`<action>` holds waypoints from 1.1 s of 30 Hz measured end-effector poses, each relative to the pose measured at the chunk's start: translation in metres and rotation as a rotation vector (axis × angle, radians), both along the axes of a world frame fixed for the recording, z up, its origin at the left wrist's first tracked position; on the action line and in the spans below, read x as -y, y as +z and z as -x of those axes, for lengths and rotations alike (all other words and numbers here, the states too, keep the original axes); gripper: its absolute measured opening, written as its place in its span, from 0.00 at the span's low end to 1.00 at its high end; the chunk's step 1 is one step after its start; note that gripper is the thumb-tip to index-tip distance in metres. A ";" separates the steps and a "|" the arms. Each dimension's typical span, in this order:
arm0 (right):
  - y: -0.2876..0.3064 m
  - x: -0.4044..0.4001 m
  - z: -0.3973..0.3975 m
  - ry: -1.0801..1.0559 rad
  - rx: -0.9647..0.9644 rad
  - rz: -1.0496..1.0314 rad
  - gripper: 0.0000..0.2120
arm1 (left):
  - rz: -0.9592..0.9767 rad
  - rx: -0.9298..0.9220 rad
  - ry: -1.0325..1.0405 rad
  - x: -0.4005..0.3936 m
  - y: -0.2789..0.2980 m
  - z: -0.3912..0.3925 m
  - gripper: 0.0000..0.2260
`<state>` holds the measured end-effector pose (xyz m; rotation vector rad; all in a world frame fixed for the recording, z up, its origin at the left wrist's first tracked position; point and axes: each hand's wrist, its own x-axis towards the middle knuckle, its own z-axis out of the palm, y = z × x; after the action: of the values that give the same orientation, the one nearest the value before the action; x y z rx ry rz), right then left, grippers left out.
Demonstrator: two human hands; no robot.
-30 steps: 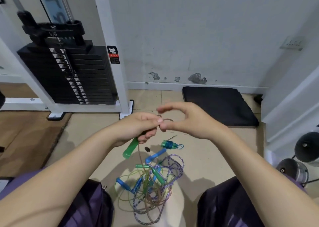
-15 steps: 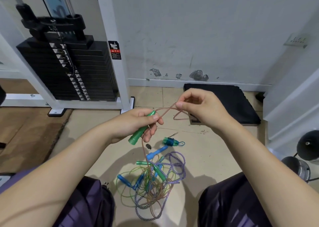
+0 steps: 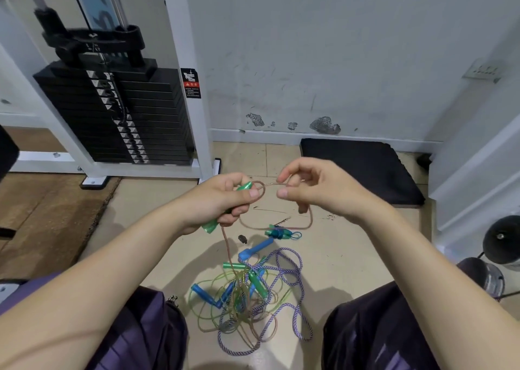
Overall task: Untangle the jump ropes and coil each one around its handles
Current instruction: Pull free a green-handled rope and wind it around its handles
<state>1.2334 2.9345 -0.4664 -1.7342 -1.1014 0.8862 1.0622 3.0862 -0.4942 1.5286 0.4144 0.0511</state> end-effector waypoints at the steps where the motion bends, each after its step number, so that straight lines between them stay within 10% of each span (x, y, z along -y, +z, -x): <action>1: -0.002 -0.002 0.005 0.026 -0.002 0.002 0.12 | -0.003 0.012 -0.006 0.001 0.000 0.000 0.05; 13: -0.004 -0.007 -0.011 -0.335 0.163 -0.219 0.05 | -0.096 -0.042 0.011 -0.019 0.001 0.003 0.03; 24: -0.012 -0.011 0.018 0.127 -0.054 -0.042 0.10 | -0.043 0.052 -0.081 -0.008 0.002 0.000 0.06; 33: -0.004 -0.003 -0.010 -0.276 0.105 -0.140 0.04 | -0.213 -0.134 -0.134 -0.024 -0.001 0.007 0.03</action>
<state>1.2430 2.9380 -0.4709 -1.7776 -0.9382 0.5409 1.0556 3.1105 -0.4955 1.7729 0.4223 -0.1157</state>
